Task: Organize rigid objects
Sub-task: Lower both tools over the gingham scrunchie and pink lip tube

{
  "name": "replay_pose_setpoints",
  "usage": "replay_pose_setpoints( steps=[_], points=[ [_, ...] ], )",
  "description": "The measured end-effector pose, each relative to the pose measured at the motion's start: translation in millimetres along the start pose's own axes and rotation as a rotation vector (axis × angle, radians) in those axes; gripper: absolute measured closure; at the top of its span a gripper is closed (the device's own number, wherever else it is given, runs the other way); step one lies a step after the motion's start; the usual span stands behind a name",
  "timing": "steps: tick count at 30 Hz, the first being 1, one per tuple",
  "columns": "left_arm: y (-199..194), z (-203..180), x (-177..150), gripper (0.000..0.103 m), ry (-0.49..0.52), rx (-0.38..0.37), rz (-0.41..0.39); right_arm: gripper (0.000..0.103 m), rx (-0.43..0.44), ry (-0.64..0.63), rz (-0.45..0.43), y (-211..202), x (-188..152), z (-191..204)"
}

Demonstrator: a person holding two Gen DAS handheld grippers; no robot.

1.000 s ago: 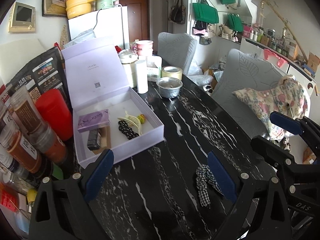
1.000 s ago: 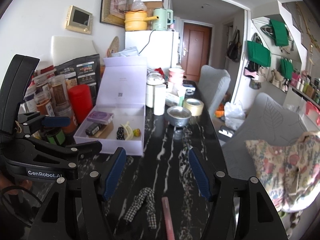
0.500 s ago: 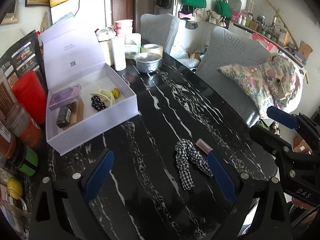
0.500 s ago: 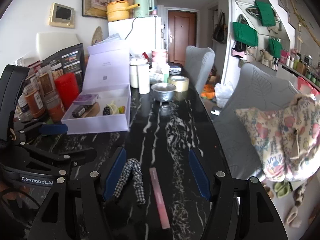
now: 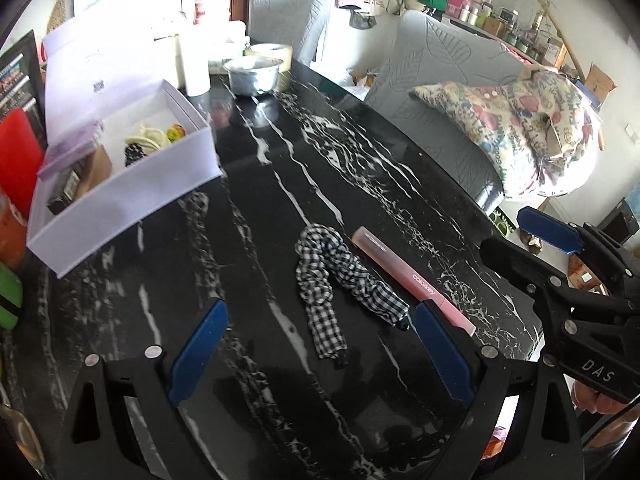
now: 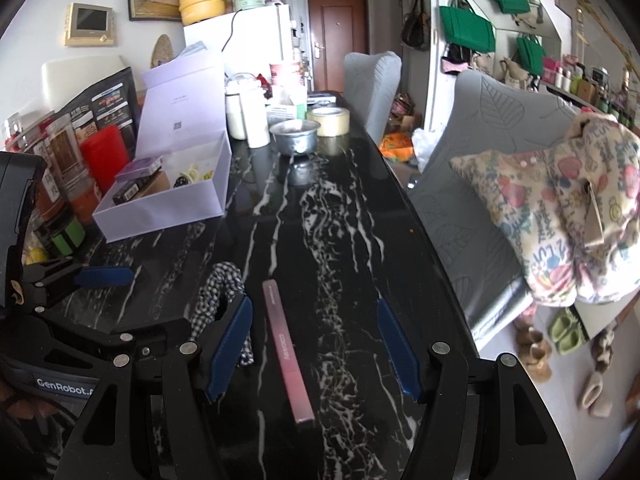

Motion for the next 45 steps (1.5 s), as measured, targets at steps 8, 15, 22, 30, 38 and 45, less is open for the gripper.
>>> replay_pose_setpoints(
  steps=[8, 15, 22, 30, 38, 45],
  points=[
    [27, -7, -2, 0.007, 0.000, -0.040, 0.052, 0.037, -0.023, 0.028, 0.034, 14, -8, -15],
    [46, -15, 1, 0.007, 0.013, -0.059, 0.088, 0.037, -0.041, 0.058, 0.068, 26, -14, -31],
    [56, -14, -1, 0.007, 0.078, 0.013, 0.122, 0.037, -0.058, 0.082, 0.088, 33, -17, -42],
    [48, 16, -11, 0.007, 0.044, 0.090, 0.123, 0.037, -0.035, 0.083, 0.095, 38, -16, -37],
    [44, 57, -12, 0.007, -0.041, 0.152, 0.113, 0.037, 0.005, 0.059, 0.109, 44, -19, -21],
    [36, 64, -4, 0.007, -0.094, 0.097, 0.076, 0.037, 0.043, 0.046, 0.143, 51, -26, -9]
  ],
)
Point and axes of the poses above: each gripper's, at about its wrist camera, not at the fingertips, and y roughly the way its jaws point, z to its left, x to its top, the point moved 2 cm from there along y, roughly the way its jaws point, and after that the axes turned 3 degrees about y, right-handed, at the moved point
